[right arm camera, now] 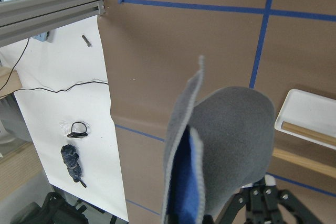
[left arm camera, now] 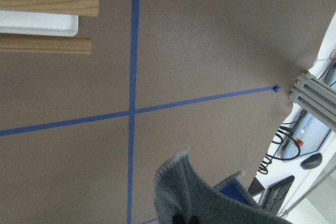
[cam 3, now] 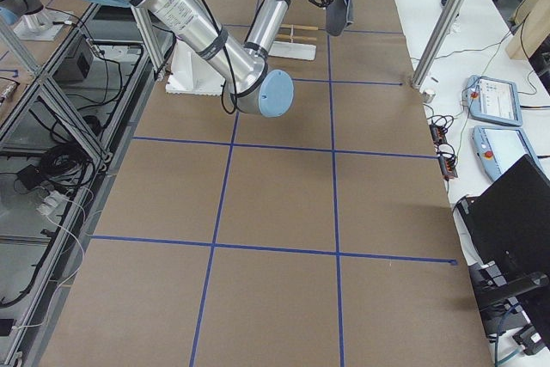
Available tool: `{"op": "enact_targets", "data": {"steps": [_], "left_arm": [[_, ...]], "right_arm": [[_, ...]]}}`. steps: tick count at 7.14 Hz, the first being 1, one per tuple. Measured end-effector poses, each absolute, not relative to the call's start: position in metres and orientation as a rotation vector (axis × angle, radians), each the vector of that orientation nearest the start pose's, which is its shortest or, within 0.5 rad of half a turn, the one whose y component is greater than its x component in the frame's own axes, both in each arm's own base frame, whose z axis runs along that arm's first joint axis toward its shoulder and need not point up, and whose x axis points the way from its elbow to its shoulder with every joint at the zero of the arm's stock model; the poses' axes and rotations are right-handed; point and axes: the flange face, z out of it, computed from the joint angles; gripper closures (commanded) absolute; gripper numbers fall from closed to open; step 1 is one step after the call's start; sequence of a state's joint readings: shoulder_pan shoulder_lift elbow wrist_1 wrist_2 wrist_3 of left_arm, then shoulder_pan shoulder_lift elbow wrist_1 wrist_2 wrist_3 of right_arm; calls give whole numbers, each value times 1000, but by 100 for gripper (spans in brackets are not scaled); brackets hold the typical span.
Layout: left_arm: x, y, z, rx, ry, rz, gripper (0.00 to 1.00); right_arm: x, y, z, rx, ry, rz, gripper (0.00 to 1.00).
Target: Hang towel on rack
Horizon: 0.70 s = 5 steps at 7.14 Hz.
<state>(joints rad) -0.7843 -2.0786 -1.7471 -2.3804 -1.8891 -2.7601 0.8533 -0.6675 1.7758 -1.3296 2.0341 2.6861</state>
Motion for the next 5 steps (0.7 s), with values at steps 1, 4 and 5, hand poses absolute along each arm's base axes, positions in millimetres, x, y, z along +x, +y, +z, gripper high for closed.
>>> {"op": "enact_targets", "data": {"steps": [1,4,5], "left_arm": [[357,-507,192,-523,1565,-1286,100],[338,-512,180,-210,1640,-1151,100],[336,-508,175,-116,1650,-1081,100]], "right_arm": [[-327,-508,34,-562,-1368,1266,0],[-334,-476,113,-521,-1282,1193,0],[-340,-471,127,-521,-1261,1181,0]]}}
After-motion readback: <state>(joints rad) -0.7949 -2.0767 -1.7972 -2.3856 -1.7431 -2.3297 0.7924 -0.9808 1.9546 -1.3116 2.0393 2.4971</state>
